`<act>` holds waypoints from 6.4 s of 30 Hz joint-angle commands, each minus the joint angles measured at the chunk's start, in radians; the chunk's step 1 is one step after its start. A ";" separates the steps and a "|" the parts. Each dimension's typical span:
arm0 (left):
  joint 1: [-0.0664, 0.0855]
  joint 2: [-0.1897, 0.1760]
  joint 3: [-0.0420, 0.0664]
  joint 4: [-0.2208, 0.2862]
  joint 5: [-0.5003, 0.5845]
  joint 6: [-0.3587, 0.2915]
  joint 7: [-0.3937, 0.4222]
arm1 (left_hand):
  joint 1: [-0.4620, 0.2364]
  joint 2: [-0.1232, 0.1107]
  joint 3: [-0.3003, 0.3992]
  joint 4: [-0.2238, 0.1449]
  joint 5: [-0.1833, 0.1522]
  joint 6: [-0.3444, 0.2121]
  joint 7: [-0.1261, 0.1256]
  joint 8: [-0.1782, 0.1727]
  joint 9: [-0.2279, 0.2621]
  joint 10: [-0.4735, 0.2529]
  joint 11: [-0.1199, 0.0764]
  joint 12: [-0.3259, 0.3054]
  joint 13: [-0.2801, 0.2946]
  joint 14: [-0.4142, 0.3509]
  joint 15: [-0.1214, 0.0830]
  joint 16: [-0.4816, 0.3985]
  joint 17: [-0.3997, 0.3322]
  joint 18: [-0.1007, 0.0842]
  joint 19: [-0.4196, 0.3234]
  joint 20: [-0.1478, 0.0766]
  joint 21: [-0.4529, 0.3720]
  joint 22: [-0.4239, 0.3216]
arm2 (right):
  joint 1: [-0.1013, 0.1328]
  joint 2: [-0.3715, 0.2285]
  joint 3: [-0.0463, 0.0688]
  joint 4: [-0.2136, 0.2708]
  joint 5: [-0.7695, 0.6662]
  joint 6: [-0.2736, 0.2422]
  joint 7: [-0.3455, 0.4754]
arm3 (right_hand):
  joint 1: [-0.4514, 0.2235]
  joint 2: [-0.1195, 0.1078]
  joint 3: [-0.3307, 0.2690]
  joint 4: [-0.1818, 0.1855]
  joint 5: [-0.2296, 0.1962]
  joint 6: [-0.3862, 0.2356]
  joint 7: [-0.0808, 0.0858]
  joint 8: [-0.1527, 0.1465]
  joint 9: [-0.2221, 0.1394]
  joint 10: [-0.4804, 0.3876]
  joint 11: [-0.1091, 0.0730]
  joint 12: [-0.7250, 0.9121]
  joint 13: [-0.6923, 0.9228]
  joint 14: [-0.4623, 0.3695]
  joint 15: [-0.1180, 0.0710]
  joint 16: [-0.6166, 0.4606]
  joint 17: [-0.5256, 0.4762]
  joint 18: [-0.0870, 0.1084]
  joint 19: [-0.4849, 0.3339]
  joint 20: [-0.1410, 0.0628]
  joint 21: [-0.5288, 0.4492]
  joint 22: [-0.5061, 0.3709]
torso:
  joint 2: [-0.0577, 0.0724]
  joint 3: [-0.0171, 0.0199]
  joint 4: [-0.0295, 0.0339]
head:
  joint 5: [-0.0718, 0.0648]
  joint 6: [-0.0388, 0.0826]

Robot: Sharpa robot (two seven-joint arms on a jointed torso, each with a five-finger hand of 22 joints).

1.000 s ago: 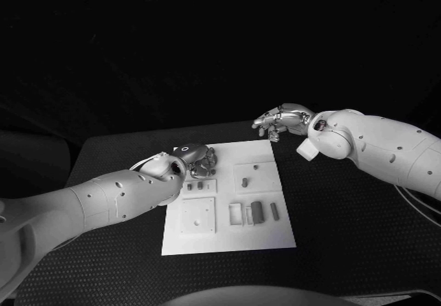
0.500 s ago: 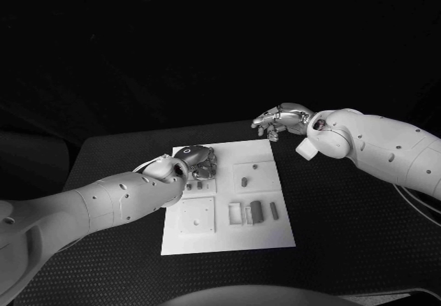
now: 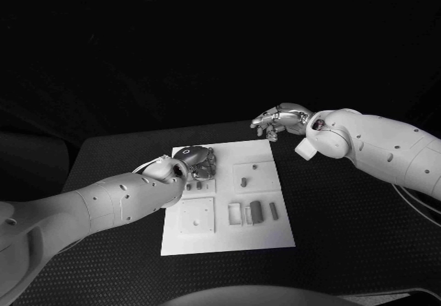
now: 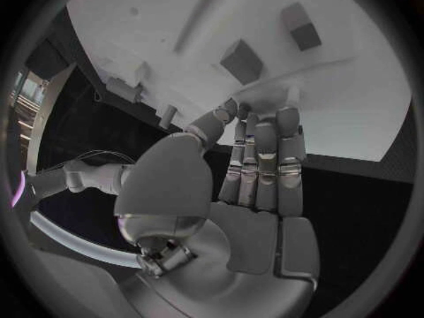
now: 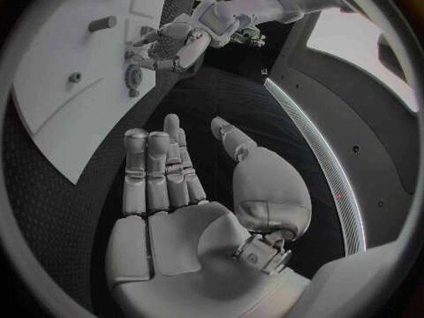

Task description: Assemble the parts on the task board

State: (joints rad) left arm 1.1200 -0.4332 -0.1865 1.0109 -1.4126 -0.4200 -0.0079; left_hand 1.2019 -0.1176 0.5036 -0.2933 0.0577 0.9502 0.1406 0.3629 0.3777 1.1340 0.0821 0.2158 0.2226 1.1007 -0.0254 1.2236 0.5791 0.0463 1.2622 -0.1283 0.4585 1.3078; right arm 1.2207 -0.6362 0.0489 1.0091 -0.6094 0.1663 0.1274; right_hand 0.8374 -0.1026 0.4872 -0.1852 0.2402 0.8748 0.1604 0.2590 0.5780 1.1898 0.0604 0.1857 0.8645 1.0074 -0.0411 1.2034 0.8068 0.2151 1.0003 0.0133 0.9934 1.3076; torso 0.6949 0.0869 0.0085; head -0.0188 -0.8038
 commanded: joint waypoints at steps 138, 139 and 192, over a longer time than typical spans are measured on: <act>0.012 -0.153 0.084 0.071 0.095 0.017 0.107 | -0.021 0.049 0.085 -0.001 0.087 0.052 -0.019 0.020 0.015 0.139 -0.038 -0.063 0.020 0.119 -0.043 0.031 0.021 0.100 0.091 -0.036 0.093 0.020 | 0.000 -0.010 0.001 0.003 -0.007 0.007 0.008 | -0.005 0.013 -0.002 -0.013 0.004 0.001 0.005 -0.005 0.002 -0.009 -0.001 0.008 -0.003 -0.001 -0.004 0.004 -0.003 0.047 0.000 -0.009 -0.006 0.013 | 0.000 -0.0039 0.0031 | 0.001 -0.004; 0.012 -0.154 0.081 0.070 0.094 0.019 0.107 | -0.020 0.048 0.085 -0.001 0.087 0.052 -0.019 0.020 0.015 0.139 -0.038 -0.063 0.020 0.119 -0.043 0.031 0.021 0.100 0.091 -0.036 0.093 0.020 | 0.000 -0.010 0.001 0.003 -0.007 0.008 0.008 | -0.005 0.013 -0.002 -0.013 0.004 0.001 0.005 -0.005 0.002 -0.009 -0.001 0.008 -0.003 -0.001 -0.004 0.004 -0.003 0.047 0.000 -0.009 -0.006 0.013 | 0.000 -0.0046 0.0032 | 0.002 -0.004; -0.017 -0.115 0.035 0.024 0.058 0.033 0.088 | -0.016 0.044 0.082 0.000 0.087 0.054 -0.019 0.021 0.017 0.148 -0.040 -0.071 0.022 0.121 -0.045 0.028 0.022 0.098 0.090 -0.038 0.093 0.020 | -0.001 -0.005 0.001 -0.001 -0.009 0.010 0.009 | -0.005 0.014 -0.002 -0.013 0.004 0.001 0.005 -0.006 0.003 -0.010 -0.001 0.008 -0.003 -0.001 -0.004 0.004 -0.003 0.047 0.001 -0.008 -0.006 0.013 | 0.000 -0.0011 0.0002 | -0.003 -0.011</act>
State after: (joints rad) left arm 1.1033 -0.5528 -0.1511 1.0342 -1.3443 -0.3845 0.0810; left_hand 1.1778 -0.0753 0.5825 -0.2952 0.1403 0.9991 0.1234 0.3800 0.3937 1.2729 0.0422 0.1448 0.2446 1.2170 -0.0662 1.2574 0.6005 0.0232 1.3521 -0.1592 0.5477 1.3074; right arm 1.2206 -0.6420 0.0489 1.0062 -0.6120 0.1658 0.1275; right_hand 0.8336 -0.0988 0.4844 -0.1933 0.2402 0.8752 0.1591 0.2590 0.5791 1.1894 0.0601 0.1895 0.8625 1.0075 -0.0410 1.2035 0.8052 0.2151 1.0005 0.0132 0.9933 1.3075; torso 0.6949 0.0852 0.0090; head -0.0219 -0.8153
